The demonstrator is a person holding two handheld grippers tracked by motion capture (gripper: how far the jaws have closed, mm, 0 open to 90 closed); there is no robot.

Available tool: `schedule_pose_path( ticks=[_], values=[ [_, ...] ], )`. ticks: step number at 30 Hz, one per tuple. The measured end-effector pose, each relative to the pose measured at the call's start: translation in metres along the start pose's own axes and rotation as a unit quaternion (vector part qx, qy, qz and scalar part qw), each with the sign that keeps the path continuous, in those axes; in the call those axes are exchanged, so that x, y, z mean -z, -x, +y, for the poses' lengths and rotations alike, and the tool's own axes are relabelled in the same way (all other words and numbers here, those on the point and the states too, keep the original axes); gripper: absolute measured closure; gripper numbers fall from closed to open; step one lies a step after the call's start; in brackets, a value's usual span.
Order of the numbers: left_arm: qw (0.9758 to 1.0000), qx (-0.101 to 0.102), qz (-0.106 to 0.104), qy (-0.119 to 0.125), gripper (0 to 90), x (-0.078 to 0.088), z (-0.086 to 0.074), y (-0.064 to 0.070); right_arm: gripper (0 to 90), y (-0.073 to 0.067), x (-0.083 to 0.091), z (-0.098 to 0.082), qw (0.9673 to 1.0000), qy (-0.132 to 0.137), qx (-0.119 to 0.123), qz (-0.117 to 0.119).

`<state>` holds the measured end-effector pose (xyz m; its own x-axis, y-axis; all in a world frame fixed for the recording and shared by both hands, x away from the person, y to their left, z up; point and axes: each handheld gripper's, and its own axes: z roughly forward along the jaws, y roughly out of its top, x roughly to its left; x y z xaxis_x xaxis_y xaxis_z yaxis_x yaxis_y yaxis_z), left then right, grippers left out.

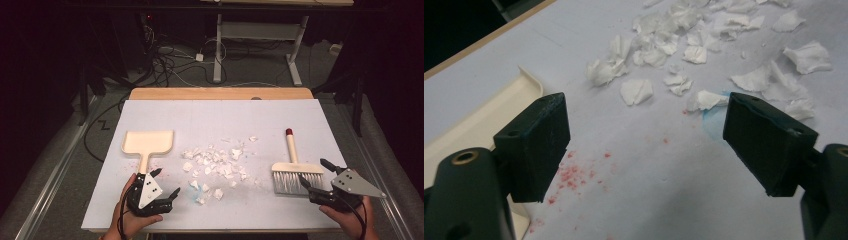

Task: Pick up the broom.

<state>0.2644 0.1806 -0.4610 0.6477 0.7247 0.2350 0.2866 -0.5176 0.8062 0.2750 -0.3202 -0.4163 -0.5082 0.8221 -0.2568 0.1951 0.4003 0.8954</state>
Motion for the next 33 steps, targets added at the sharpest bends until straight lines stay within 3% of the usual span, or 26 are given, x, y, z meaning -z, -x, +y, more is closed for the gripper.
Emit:
schedule_pose_path(
  ticks=[7,16,23,27,30,33],
  values=[
    [0.9999,-0.003,0.003,-0.010,18.2,-0.003,-0.002,-0.001,20.8,0.004,-0.006,-0.003,0.9998,-0.011,-0.014,0.007],
    [0.9999,-0.007,0.003,-0.009,18.3,-0.003,-0.002,0.000,20.6,0.005,-0.007,-0.003,0.9993,-0.028,-0.023,-0.008],
    [1.0000,0.003,-0.008,-0.004,17.6,-0.004,-0.002,-0.003,20.6,0.010,-0.012,-0.002,0.9989,-0.039,-0.022,-0.013],
    [0.9999,0.004,-0.007,-0.013,17.6,-0.006,-0.005,-0.002,20.7,0.015,-0.025,0.000,0.9977,-0.060,-0.029,-0.018],
    [0.9999,0.007,-0.003,-0.015,17.6,-0.004,-0.006,-0.003,20.6,0.020,-0.048,0.006,0.9960,-0.081,-0.033,-0.017],
    [0.9998,0.012,0.001,-0.018,17.6,-0.005,-0.006,-0.005,20.8,0.022,-0.058,0.008,0.9948,-0.095,-0.036,-0.013]
  ],
)
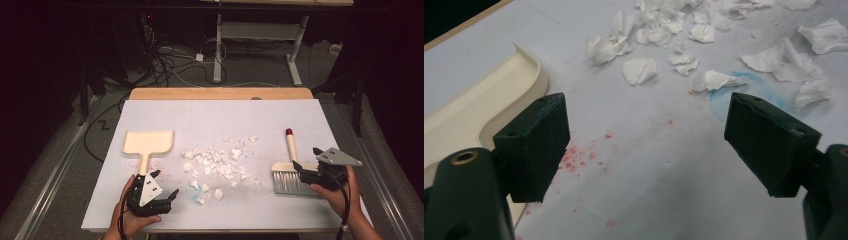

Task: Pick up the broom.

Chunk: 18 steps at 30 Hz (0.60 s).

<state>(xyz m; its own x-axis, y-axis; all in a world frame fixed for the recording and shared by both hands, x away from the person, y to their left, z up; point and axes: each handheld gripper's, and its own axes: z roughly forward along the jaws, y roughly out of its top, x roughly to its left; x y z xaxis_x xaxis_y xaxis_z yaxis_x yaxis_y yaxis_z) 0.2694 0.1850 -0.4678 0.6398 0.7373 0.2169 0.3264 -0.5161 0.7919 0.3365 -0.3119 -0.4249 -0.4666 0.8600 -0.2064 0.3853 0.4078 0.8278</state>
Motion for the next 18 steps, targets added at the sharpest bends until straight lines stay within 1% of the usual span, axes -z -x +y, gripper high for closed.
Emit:
schedule_pose_path(
  ticks=[1,2,4,5,6,7,8,9,10,11,12,13,14,15,16,17,18],
  values=[
    [1.0000,0.000,-0.001,-0.002,17.6,-0.001,0.000,-0.001,20.9,0.003,-0.013,0.004,0.9996,-0.027,-0.004,0.000],
    [1.0000,0.001,-0.002,-0.003,17.6,-0.002,-0.001,-0.001,21.1,0.005,-0.017,0.005,0.9994,-0.033,-0.003,-0.001],
    [0.9999,-0.004,-0.001,-0.010,17.6,-0.003,-0.001,-0.001,21.7,0.009,-0.027,0.009,0.9982,-0.059,-0.009,-0.010],
    [0.9999,-0.004,-0.001,-0.010,17.8,-0.003,-0.001,-0.001,24.0,0.012,-0.031,0.011,0.9977,-0.065,-0.019,-0.002],
    [0.9999,-0.007,-0.001,-0.011,18.1,-0.004,-0.001,0.000,25.5,0.015,-0.035,0.013,0.9970,-0.073,-0.025,-0.001],
    [0.9999,-0.008,-0.003,-0.012,18.1,-0.003,-0.001,0.001,25.5,0.015,-0.035,0.013,0.9970,-0.073,-0.025,-0.001],
    [0.9999,-0.010,-0.003,-0.013,18.1,-0.003,-0.001,0.001,25.1,0.018,-0.041,0.015,0.9953,-0.092,-0.031,-0.007],
    [0.9998,-0.011,-0.003,-0.013,18.0,-0.002,-0.001,0.001,25.7,0.021,-0.045,0.017,0.9941,-0.101,-0.038,-0.007],
    [0.9999,-0.010,-0.001,-0.011,18.1,-0.001,-0.001,0.002,27.1,0.026,-0.053,0.019,0.9904,-0.127,-0.055,-0.001],
    [0.9999,-0.010,-0.001,-0.011,18.1,-0.001,-0.001,0.002,27.1,0.026,-0.053,0.019,0.9904,-0.127,-0.055,-0.001],
    [0.9999,-0.010,0.000,-0.011,18.1,0.000,-0.001,0.001,29.4,0.030,-0.061,0.020,0.9871,-0.143,-0.070,0.014],
    [0.9999,-0.010,0.001,-0.012,18.1,0.000,-0.001,0.001,29.4,0.030,-0.061,0.020,0.9871,-0.143,-0.070,0.014],
    [0.9999,-0.012,0.002,-0.012,18.1,0.000,-0.001,0.002,37.1,0.030,-0.069,0.022,0.9838,-0.164,-0.069,0.020],
    [0.9999,-0.012,0.002,-0.012,18.1,0.000,-0.001,0.002,39.3,0.029,-0.073,0.022,0.9830,-0.170,-0.066,0.025],
    [0.9998,-0.014,0.002,-0.014,18.1,0.000,-0.001,0.002,42.4,0.028,-0.077,0.022,0.9819,-0.177,-0.063,0.025],
    [0.9997,-0.018,0.003,-0.014,18.1,0.000,0.000,0.004,42.9,0.027,-0.082,0.022,0.9797,-0.190,-0.063,0.019],
    [0.9997,-0.019,0.003,-0.011,18.1,0.001,0.000,0.004,43.7,0.027,-0.088,0.022,0.9769,-0.203,-0.065,0.019]
  ],
)
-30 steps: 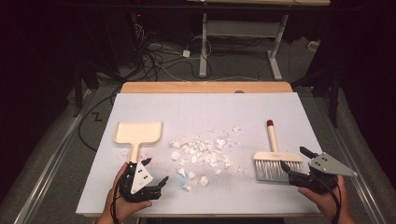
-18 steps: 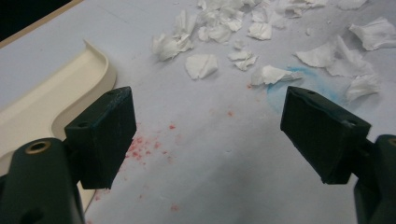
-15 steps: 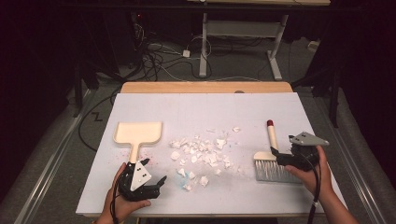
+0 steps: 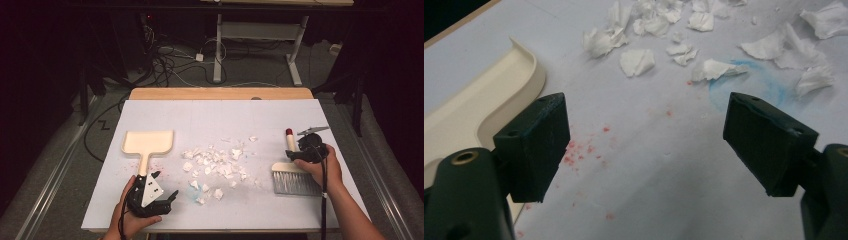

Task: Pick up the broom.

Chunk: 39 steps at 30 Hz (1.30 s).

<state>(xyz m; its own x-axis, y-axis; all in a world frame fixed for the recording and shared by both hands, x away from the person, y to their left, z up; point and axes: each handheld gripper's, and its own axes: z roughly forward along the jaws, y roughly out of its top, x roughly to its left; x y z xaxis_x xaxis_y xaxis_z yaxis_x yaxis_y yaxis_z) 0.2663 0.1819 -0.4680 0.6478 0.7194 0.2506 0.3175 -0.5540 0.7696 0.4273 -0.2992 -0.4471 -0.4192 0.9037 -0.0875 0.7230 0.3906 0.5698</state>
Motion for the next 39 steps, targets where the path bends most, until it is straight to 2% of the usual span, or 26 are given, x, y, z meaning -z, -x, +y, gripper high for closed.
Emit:
schedule_pose_path(
  ticks=[2,4,6,7,8,10,12,13,17,22,24,27,30,34,39],
  values=[
    [1.0000,0.002,0.000,0.005,18.1,-0.001,0.002,0.000,44.8,0.001,-0.009,0.003,0.9996,-0.020,-0.012,0.013],
    [1.0000,0.000,-0.002,0.004,18.1,-0.002,0.003,0.000,48.3,0.002,-0.010,0.006,0.9995,-0.022,-0.014,0.018],
    [1.0000,0.001,-0.009,-0.002,18.1,-0.008,0.004,0.000,59.3,0.001,-0.011,0.008,0.9993,-0.026,-0.010,0.024],
    [0.9999,-0.002,-0.011,-0.009,18.2,-0.010,0.004,0.001,62.0,0.000,-0.011,0.009,0.9993,-0.023,-0.010,0.029],
    [0.9997,0.001,-0.017,-0.017,18.2,-0.012,0.003,0.003,63.0,-0.001,-0.012,0.010,0.9993,-0.024,-0.010,0.027],
    [0.9996,-0.003,-0.020,-0.018,18.2,-0.012,0.003,0.006,64.0,-0.002,-0.012,0.012,0.9993,-0.027,-0.009,0.025],
    [0.9997,-0.003,-0.018,-0.013,18.3,-0.010,0.003,0.007,69.6,-0.004,-0.014,0.013,0.9994,-0.026,0.004,0.025],
    [0.9998,0.005,-0.017,-0.011,18.3,-0.009,0.003,0.005,70.8,-0.004,-0.014,0.013,0.9993,-0.023,0.003,0.028],
    [0.9998,0.010,-0.016,-0.012,18.3,-0.009,0.001,0.003,71.0,-0.003,-0.014,0.013,0.9992,-0.021,0.006,0.033],
    [0.9998,0.009,-0.018,-0.010,18.3,-0.008,0.001,0.005,71.1,0.000,-0.010,0.010,0.9990,-0.004,-0.002,0.044],
    [0.9997,0.016,-0.018,-0.012,18.3,-0.006,0.001,0.005,71.1,0.000,-0.005,0.010,0.9990,0.011,-0.002,0.044],
    [0.9998,0.011,-0.014,-0.008,18.3,-0.005,0.000,0.003,71.1,0.000,0.011,0.009,0.9980,0.054,0.003,0.033],
    [0.9998,0.012,-0.012,-0.005,18.3,-0.004,0.000,0.001,71.2,-0.001,0.028,0.008,0.9947,0.098,0.001,0.030],
    [0.9998,0.011,-0.013,-0.003,18.3,-0.004,0.002,0.002,71.3,0.000,0.051,0.007,0.9883,0.149,-0.007,0.030],
    [0.9999,0.008,-0.009,0.001,19.3,-0.003,0.004,0.003,71.4,-0.001,0.079,0.008,0.9782,0.206,-0.006,0.027]
  ],
)
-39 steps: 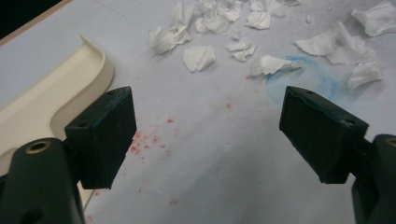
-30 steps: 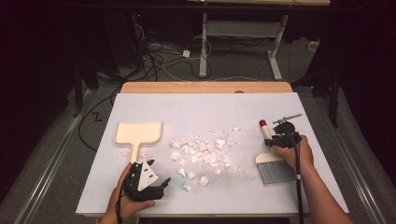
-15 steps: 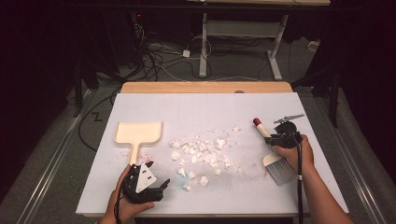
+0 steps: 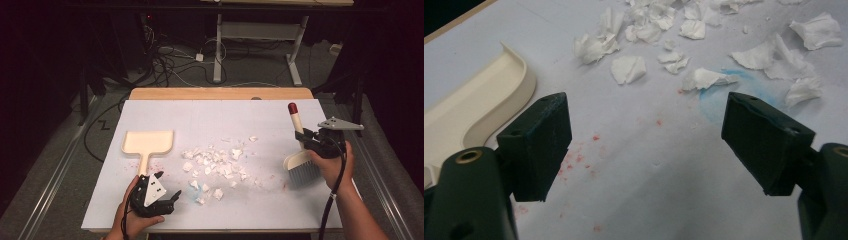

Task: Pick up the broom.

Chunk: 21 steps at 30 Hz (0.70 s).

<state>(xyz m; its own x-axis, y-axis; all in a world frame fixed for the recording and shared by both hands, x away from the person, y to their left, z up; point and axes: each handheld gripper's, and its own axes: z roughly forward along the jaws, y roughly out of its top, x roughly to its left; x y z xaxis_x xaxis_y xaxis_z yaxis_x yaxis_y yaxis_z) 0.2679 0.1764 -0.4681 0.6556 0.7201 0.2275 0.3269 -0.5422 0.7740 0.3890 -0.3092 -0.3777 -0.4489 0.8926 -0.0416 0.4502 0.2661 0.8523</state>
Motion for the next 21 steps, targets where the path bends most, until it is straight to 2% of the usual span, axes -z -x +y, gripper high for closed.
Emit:
schedule_pose_path(
  ticks=[2,3,4,6,7,9,10,11,12,14,15,17,18,20,21],
  values=[
    [1.0000,0.006,-0.002,0.001,19.3,0.000,0.000,-0.001,71.4,-0.001,0.003,0.002,1.0000,0.006,-0.001,0.000],
    [0.9999,0.012,-0.005,0.003,19.3,0.000,0.001,-0.002,71.4,-0.005,0.008,0.004,0.9997,0.025,-0.005,0.005],
    [0.9997,0.025,-0.009,0.003,19.3,-0.001,0.003,-0.002,71.4,-0.007,0.010,0.005,0.9996,0.028,-0.002,0.005],
    [0.9995,0.029,-0.008,0.007,19.3,0.000,0.006,-0.002,71.3,-0.015,0.013,0.007,0.9990,0.045,0.000,0.006],
    [0.9991,0.038,-0.007,0.017,19.3,0.001,0.012,-0.001,71.4,-0.020,0.014,0.007,0.9984,0.056,0.002,0.005],
    [0.9973,0.057,-0.026,0.037,19.3,0.004,0.020,0.000,71.4,-0.032,0.017,0.009,0.9962,0.087,0.006,0.005],
    [0.9960,0.064,-0.038,0.048,19.3,0.006,0.026,0.002,71.4,-0.040,0.017,0.011,0.9959,0.090,0.010,0.011],
    [0.9951,0.065,-0.049,0.057,19.2,0.006,0.032,0.005,71.3,-0.047,0.017,0.013,0.9958,0.087,0.017,0.022],
    [0.9940,0.062,-0.064,0.064,19.0,0.007,0.039,0.008,71.3,-0.054,0.017,0.013,0.9949,0.095,0.014,0.030],
    [0.9930,0.051,-0.084,0.065,18.1,0.004,0.054,0.017,71.3,-0.066,0.018,0.017,0.9943,0.092,0.025,0.046],
    [0.9909,0.050,-0.101,0.074,18.0,0.003,0.062,0.022,71.3,-0.072,0.019,0.017,0.9931,0.102,0.028,0.049],
    [0.9841,0.067,-0.141,0.085,17.7,-0.003,0.080,0.030,71.3,-0.082,0.021,0.021,0.9930,0.097,0.033,0.060],
    [0.9815,0.068,-0.155,0.090,17.0,-0.007,0.089,0.036,71.3,-0.086,0.024,0.021,0.9915,0.111,0.026,0.063],
    [0.9776,0.060,-0.176,0.099,17.0,-0.014,0.107,0.049,71.3,-0.094,0.026,0.024,0.9909,0.106,0.033,0.075],
    [0.9750,0.059,-0.188,0.103,17.1,-0.017,0.115,0.056,71.3,-0.097,0.028,0.023,0.9898,0.117,0.031,0.075]
  ],
)
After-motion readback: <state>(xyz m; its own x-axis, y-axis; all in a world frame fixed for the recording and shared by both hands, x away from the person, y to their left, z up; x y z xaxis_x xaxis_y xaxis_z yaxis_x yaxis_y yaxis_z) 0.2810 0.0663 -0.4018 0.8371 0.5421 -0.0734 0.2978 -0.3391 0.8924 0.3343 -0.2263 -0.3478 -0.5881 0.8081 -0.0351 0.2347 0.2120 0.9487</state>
